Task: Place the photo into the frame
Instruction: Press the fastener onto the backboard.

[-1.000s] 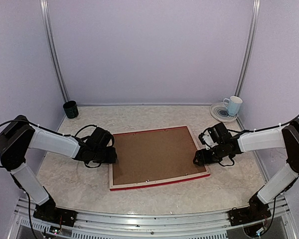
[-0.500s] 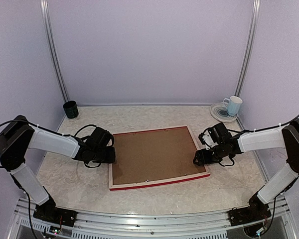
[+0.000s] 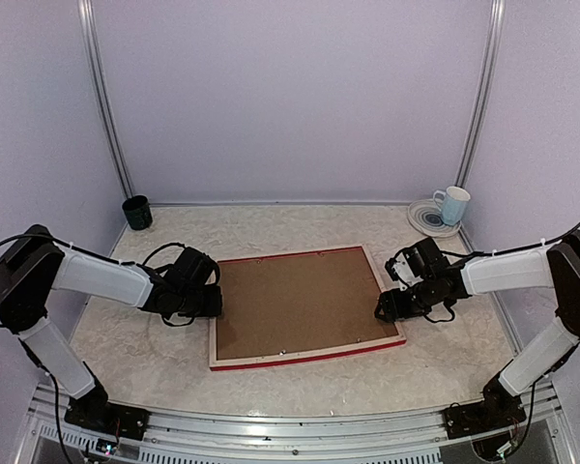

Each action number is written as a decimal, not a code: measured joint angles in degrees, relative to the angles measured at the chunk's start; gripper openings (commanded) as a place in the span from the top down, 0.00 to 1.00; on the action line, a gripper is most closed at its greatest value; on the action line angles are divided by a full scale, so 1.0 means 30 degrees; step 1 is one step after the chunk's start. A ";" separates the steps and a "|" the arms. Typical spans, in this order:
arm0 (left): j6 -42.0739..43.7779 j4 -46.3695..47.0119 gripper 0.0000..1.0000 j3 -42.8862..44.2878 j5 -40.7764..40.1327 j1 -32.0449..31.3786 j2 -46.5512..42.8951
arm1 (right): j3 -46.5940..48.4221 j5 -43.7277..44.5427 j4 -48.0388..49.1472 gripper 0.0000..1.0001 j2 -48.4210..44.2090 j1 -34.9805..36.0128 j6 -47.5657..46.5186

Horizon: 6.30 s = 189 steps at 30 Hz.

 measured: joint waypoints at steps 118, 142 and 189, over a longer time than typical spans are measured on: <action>0.0299 -0.1989 0.63 0.0182 -0.1617 -0.0539 -0.0393 | 0.0153 -0.0364 0.0160 0.28 0.0000 0.0000 0.0058; 0.0525 -0.1902 0.94 0.1013 -0.1392 -0.0029 0.0357 | 0.0095 -0.1129 0.0510 0.27 -0.0058 0.0000 -0.0153; 0.1508 -0.8094 0.57 0.5064 -0.1377 0.0233 0.2069 | -0.0750 -0.3009 0.1246 0.27 -0.1953 0.0000 -0.0306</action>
